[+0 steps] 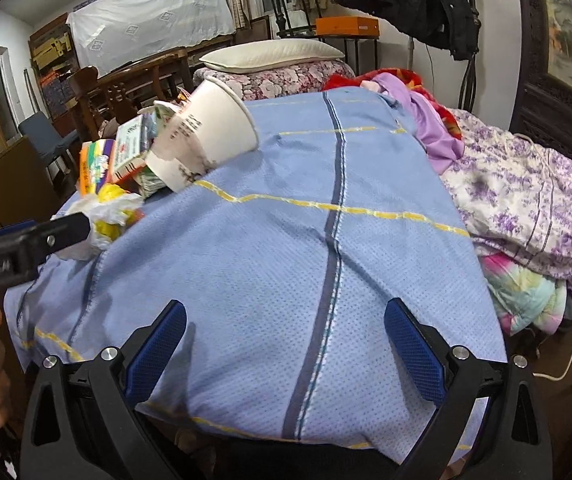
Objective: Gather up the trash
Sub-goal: 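Move the right tool toward the white paper cup while the left tool approaches the white plastic bag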
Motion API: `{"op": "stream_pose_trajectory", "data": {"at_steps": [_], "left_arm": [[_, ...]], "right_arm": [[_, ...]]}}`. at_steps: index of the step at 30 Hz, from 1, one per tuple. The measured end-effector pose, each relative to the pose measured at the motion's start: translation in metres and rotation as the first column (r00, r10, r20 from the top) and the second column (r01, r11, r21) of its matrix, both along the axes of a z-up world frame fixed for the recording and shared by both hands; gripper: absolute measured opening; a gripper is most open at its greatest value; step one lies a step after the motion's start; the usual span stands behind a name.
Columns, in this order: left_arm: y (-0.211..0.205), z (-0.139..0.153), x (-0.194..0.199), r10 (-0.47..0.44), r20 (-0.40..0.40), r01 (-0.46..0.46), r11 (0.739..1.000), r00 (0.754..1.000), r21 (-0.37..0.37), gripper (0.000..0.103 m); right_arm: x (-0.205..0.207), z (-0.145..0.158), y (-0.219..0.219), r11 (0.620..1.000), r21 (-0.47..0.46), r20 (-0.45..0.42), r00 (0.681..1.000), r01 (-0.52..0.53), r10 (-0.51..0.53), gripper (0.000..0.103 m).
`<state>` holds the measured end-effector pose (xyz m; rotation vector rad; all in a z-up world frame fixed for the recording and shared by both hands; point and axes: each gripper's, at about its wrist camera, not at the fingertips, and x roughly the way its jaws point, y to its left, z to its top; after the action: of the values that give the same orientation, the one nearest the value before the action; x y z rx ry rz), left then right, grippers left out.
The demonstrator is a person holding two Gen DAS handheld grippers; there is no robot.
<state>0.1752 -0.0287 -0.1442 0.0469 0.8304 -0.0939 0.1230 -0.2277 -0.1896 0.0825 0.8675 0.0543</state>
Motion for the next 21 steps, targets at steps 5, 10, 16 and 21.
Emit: {"op": "stream_pose_trajectory", "data": {"at_steps": [5,10,16,21], "left_arm": [[0.013,-0.012,0.004,0.023,-0.02,-0.023,1.0,1.0,-0.009,0.097],[0.035,-0.018,-0.01,0.025,-0.002,-0.025,1.0,1.0,-0.003,0.097],[0.064,-0.028,-0.024,0.027,-0.02,-0.028,0.998,0.999,-0.058,0.097],[0.067,-0.026,-0.024,0.014,-0.004,-0.014,0.994,1.0,-0.111,0.097]], "right_arm": [[0.001,-0.002,0.002,1.0,-0.025,0.007,1.0,-0.008,0.008,0.099],[0.001,-0.007,0.011,0.995,-0.096,0.003,1.0,-0.009,0.009,0.099],[0.0,-0.007,0.008,0.996,-0.086,0.012,1.0,-0.013,0.014,0.099],[0.0,-0.008,0.009,0.996,-0.086,0.016,1.0,-0.015,0.017,0.099]]}}
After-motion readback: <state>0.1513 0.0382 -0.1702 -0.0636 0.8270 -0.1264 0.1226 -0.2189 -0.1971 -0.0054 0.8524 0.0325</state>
